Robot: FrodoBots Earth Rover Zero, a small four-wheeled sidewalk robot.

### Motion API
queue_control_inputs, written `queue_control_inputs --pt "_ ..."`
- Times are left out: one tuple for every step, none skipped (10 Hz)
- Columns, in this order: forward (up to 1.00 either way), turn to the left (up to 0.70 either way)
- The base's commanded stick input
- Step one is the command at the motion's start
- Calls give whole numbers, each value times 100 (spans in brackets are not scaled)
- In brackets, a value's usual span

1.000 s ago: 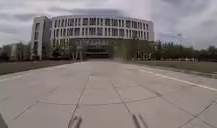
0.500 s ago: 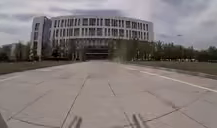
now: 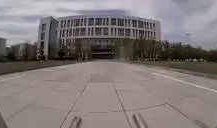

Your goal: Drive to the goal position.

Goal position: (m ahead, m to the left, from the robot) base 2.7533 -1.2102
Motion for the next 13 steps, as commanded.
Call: queue_control_inputs --pt "100 0" --pt "100 0" --pt "100 0" --pt "39 27" --pt "0 45" --pt "0 45" --pt "0 45" --pt "0 28" --pt "-22 0" --pt "-93 0" --pt "-100 0" --pt "-76 0" --pt "0 0"
